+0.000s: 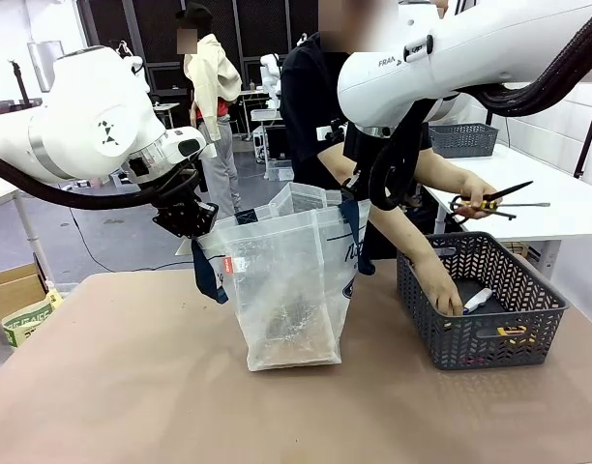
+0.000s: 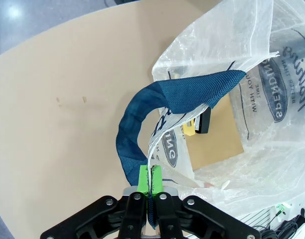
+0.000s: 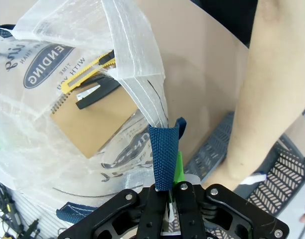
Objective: Transfer purchased items from the store into the shopping bag.
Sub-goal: Move the Reusable shopping bag to the right side of the table.
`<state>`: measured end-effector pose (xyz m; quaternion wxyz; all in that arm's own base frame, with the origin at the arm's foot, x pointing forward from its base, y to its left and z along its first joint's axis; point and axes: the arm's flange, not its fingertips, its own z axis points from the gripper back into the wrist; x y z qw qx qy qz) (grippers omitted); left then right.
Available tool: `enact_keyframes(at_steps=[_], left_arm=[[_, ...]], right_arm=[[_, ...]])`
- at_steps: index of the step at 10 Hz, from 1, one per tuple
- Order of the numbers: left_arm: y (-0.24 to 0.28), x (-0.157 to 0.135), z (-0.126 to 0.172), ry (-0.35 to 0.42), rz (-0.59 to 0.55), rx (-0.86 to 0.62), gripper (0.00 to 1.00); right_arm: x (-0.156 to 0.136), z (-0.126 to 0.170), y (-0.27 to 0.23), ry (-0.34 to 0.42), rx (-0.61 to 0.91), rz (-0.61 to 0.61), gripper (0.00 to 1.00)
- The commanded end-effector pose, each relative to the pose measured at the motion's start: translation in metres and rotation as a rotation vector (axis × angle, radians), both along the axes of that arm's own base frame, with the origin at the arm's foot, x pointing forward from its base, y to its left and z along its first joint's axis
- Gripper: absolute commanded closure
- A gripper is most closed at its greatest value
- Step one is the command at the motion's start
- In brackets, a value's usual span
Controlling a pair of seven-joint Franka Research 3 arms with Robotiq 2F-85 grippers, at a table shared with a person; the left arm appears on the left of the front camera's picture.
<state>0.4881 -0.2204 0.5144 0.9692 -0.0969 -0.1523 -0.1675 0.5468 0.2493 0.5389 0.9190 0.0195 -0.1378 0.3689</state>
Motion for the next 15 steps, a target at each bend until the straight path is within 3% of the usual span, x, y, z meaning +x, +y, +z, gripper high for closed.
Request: enact_keyframes(at_steps=[1, 15], left_arm=[[0.0005, 0.0004, 0.0004, -0.003, 0.017, 0.0, 1.0], [0.0005, 0.0004, 0.0004, -0.003, 0.017, 0.0, 1.0]], right_arm=[[0.0005, -0.0006, -0.0013, 0.0, 0.001, -0.009, 1.0], [0.0005, -0.0006, -0.0013, 0.0, 0.001, -0.009, 1.0]])
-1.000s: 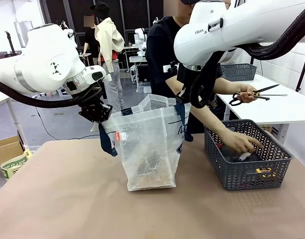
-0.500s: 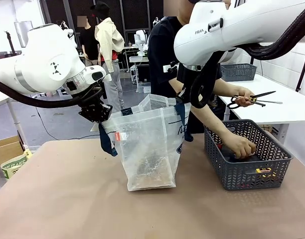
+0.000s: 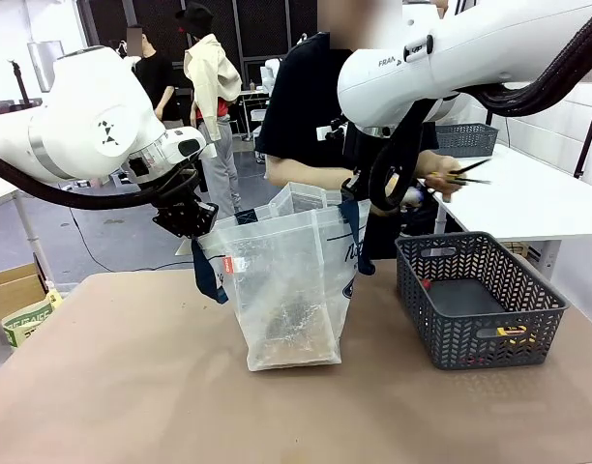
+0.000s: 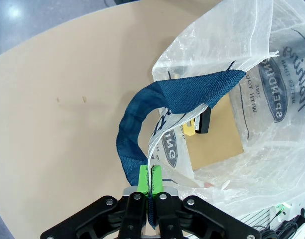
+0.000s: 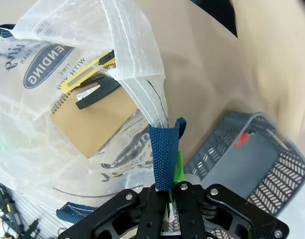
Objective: Transfer purchased items from the store into the shopping bag.
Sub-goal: Move the Reusable shopping bag to the right side of the table.
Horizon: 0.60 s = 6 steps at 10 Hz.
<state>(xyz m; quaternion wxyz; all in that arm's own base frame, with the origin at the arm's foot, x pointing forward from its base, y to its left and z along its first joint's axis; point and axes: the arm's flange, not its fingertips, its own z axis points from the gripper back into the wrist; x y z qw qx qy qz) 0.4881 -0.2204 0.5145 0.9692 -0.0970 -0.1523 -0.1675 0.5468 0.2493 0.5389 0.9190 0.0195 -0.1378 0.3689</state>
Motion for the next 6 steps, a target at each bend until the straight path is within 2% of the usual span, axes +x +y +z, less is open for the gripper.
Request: enact_keyframes(at_steps=[1, 6], left_arm=[[0.0005, 0.0004, 0.0004, -0.003, 0.017, 0.0, 1.0], [0.0005, 0.0004, 0.0004, -0.003, 0.017, 0.0, 1.0]], right_arm=[[0.0005, -0.0006, -0.0013, 0.0, 0.001, -0.009, 1.0], [0.0005, -0.0006, -0.0013, 0.0, 0.001, -0.009, 1.0]])
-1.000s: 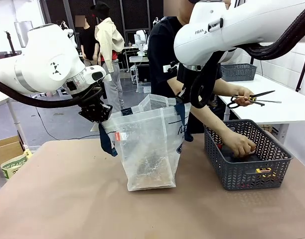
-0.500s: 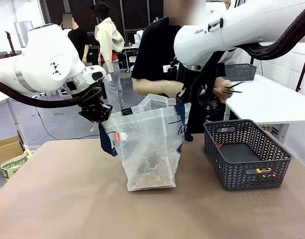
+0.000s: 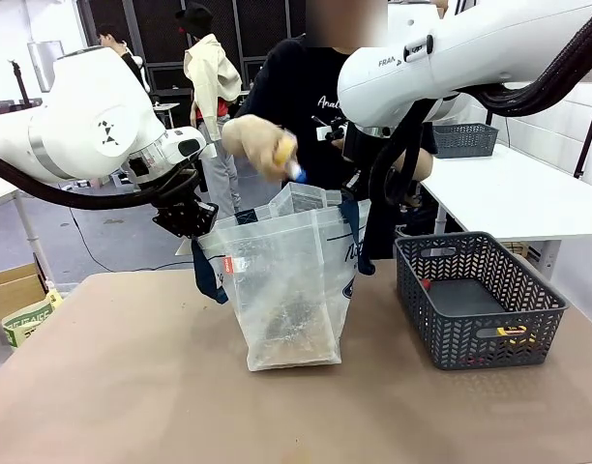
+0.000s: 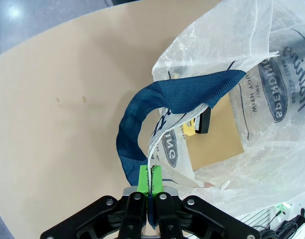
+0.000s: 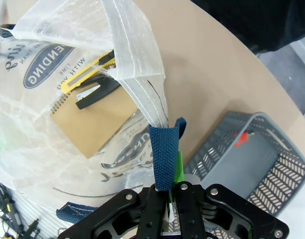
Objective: Transfer purchased items from the store into the shopping bag.
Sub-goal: Move the Reusable shopping bag to the right side of the table.
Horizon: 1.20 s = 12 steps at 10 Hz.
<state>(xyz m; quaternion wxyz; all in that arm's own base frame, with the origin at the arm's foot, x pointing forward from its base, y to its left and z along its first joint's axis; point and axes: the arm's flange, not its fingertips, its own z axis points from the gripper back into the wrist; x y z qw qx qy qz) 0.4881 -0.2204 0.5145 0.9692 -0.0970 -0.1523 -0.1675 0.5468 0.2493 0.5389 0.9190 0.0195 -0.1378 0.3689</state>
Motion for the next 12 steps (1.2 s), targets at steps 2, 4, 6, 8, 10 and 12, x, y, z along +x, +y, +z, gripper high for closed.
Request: enact_keyframes(at_steps=[2, 4, 6, 8, 10, 12], left_arm=[[0.0005, 0.0004, 0.0004, -0.003, 0.017, 0.0, 1.0], [0.0005, 0.0004, 0.0004, -0.003, 0.017, 0.0, 1.0], [0.0005, 0.0004, 0.0004, -0.003, 0.017, 0.0, 1.0], [0.0005, 0.0004, 0.0004, -0.003, 0.017, 0.0, 1.0], [0.0005, 0.0004, 0.0004, -0.003, 0.017, 0.0, 1.0], [0.0005, 0.0004, 0.0004, -0.003, 0.017, 0.0, 1.0]], right_arm=[[0.0005, -0.0006, -0.0013, 0.0, 0.001, -0.009, 1.0], [0.0005, -0.0006, -0.0013, 0.0, 0.001, -0.009, 1.0], [0.0005, -0.0006, -0.0013, 0.0, 0.001, -0.009, 1.0], [0.0005, -0.0006, -0.0013, 0.0, 0.001, -0.009, 1.0], [0.0005, -0.0006, -0.0013, 0.0, 0.001, -0.009, 1.0], [0.0005, -0.0006, -0.0013, 0.0, 0.001, -0.009, 1.0]])
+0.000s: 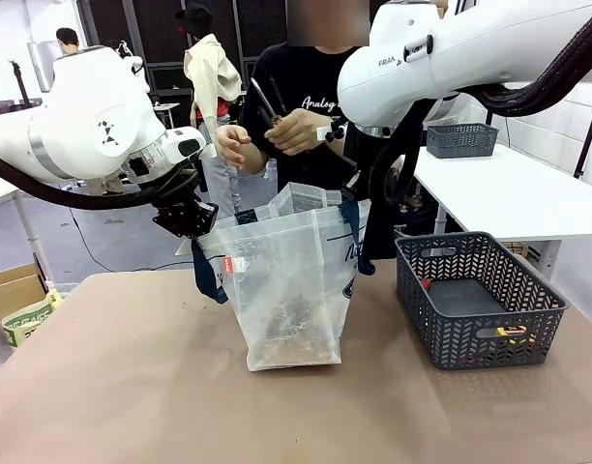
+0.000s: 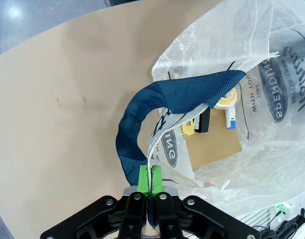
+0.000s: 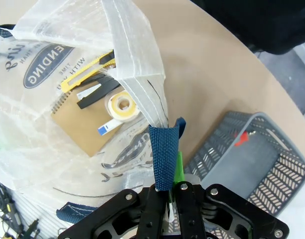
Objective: Transfer purchased items from the store into the shopping bag.
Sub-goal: Move the Reusable shopping bag to the right side of the table.
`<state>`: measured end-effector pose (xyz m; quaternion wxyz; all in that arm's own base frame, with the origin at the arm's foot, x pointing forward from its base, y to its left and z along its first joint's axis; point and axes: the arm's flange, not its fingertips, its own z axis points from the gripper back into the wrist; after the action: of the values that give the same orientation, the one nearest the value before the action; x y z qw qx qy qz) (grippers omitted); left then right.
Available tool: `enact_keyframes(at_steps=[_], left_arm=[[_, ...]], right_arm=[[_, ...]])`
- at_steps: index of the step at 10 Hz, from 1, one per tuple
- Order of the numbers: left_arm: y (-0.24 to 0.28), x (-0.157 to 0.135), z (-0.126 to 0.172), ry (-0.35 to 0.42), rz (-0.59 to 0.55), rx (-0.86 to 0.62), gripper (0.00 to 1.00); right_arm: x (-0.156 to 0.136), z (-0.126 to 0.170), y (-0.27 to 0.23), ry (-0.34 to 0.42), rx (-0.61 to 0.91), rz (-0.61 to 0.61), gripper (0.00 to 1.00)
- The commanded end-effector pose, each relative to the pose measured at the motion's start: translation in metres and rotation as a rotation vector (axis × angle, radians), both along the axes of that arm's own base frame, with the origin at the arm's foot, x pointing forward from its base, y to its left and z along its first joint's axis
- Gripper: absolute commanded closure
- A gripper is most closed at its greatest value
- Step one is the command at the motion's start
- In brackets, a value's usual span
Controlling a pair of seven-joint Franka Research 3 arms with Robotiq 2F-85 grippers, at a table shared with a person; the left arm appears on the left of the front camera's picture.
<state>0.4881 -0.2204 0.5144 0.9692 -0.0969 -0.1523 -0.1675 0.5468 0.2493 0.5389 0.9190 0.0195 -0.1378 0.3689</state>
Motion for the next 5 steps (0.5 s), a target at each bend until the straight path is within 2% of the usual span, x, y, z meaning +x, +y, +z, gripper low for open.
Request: enact_keyframes(at_steps=[1, 5], left_arm=[[0.0005, 0.0004, 0.0004, -0.003, 0.017, 0.0, 1.0], [0.0005, 0.0004, 0.0004, -0.003, 0.017, 0.0, 1.0]], right_arm=[[0.0005, -0.0006, -0.0013, 0.0, 0.001, -0.009, 1.0], [0.0005, -0.0006, -0.0013, 0.0, 0.001, -0.009, 1.0]])
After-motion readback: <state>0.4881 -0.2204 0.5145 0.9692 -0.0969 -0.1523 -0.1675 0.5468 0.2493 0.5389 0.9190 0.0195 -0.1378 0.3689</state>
